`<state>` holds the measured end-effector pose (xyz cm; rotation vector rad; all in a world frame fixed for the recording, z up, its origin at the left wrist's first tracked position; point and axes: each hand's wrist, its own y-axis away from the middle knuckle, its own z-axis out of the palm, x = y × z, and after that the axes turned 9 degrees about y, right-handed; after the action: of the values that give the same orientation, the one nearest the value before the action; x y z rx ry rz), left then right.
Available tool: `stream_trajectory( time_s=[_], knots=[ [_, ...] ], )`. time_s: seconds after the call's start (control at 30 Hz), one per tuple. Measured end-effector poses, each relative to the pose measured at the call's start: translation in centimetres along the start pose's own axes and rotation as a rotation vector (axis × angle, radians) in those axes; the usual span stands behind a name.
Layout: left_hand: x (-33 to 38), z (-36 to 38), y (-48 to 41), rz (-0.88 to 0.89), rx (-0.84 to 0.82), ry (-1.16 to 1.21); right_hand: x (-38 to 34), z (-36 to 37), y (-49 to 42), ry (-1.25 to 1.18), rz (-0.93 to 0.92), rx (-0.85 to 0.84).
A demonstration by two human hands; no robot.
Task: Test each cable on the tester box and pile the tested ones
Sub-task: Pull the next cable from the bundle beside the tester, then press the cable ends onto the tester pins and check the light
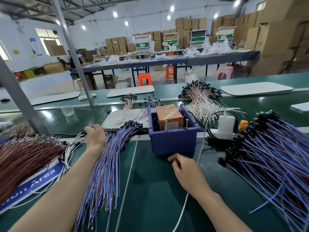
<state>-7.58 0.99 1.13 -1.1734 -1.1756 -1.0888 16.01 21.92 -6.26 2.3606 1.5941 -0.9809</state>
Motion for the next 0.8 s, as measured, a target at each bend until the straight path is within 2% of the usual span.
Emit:
stream_trajectory(
  time_s=[0.1,0.17,0.23,0.3,0.37,0.43,0.5,0.57,0.63,0.7,0.8],
  knots=[
    [2.4,-0.1,0.1,-0.09,-0.077,0.335,0.0,0.0,0.0,0.004,0.004,0.005],
    [4.0,0.1,1.0,-0.039,-0.119,0.347,0.0,0.1,0.1,-0.001,0.004,0.015],
    [5.7,0.6,2.4,0.12,-0.159,0.283,0.1,0.3,0.1,-0.053,0.01,0.019],
    [7.5,1.4,4.8,0.345,-0.25,0.209,0.1,0.1,0.1,-0.209,0.049,0.01],
    [8.9,2.2,7.9,0.583,-0.34,0.089,-0.3,-0.8,0.1,-0.454,0.116,0.029],
    [9.6,3.1,11.1,0.763,-0.443,-0.043,-1.1,-2.7,-0.1,-0.741,0.165,0.159],
    [9.4,4.3,14.0,0.893,-0.548,-0.185,-1.9,-5.9,-0.7,-1.189,0.171,0.26],
    [8.4,5.6,16.7,0.987,-0.65,-0.373,-2.4,-9.7,-1.2,-1.595,0.127,0.23],
    [6.9,6.7,18.8,1.02,-0.736,-0.569,-2.9,-12.7,-1.2,-1.765,0.069,0.206],
    [5.5,7.5,19.9,0.991,-0.823,-0.688,-2.9,-14.0,-0.8,-1.804,0.075,0.197],
    [3.9,8.1,21.0,0.968,-0.912,-0.729,-1.9,-14.3,0.8,-1.7,0.157,0.169]
  ],
)
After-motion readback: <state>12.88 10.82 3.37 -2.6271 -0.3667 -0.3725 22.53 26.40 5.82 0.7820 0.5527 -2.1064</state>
